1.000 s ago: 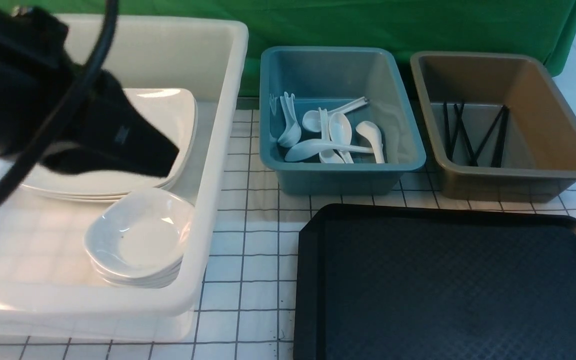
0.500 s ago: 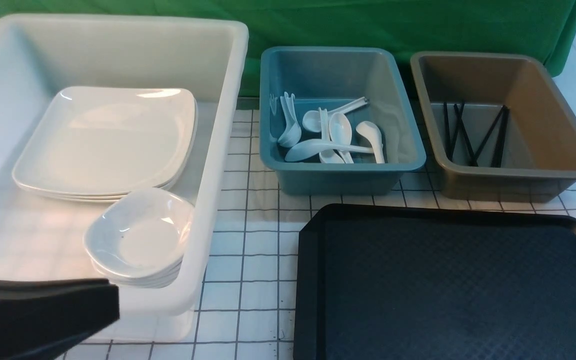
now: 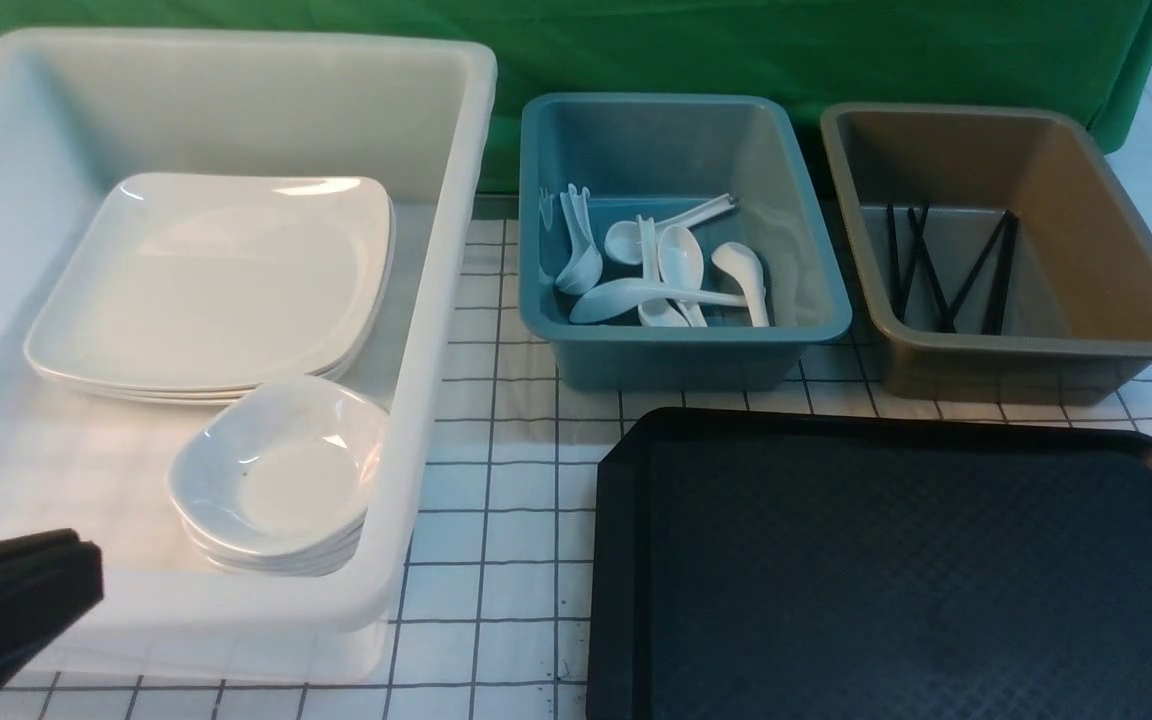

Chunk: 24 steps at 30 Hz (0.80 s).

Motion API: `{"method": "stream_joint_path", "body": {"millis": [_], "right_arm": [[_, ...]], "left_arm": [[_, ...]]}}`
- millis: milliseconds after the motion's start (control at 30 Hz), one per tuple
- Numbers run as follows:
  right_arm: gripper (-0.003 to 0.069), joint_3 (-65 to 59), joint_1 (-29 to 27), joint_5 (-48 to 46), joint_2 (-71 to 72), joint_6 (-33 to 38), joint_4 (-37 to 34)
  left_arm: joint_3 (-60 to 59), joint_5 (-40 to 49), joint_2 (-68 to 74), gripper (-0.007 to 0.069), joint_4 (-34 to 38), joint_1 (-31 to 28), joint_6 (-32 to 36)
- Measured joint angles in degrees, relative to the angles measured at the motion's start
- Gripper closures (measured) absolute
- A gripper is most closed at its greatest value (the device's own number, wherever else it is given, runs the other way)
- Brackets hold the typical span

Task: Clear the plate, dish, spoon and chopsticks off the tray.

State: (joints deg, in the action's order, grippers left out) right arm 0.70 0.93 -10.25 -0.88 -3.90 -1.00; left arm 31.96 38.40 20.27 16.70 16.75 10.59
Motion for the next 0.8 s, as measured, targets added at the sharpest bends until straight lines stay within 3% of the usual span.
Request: {"method": "stream_joint_path", "body": {"millis": [267,567,800], "right_arm": [[0.0419,0.0,0.0,0.0,0.0,0.0,0.0],[0.0419,0.0,0.0,0.0,0.0,0.0,0.0],[0.0419,0.0,0.0,0.0,0.0,0.0,0.0]], "left_arm": [[0.0,-1.7,0.0,0.0622,-3.8,0.0,0.0],[-0.3,-11.1,0.0,0.0620,-10.1,0.0,-8.4],[-9.2,-25.9,-2.4,0.0620,-22.9,-2.5,-20.6]]}}
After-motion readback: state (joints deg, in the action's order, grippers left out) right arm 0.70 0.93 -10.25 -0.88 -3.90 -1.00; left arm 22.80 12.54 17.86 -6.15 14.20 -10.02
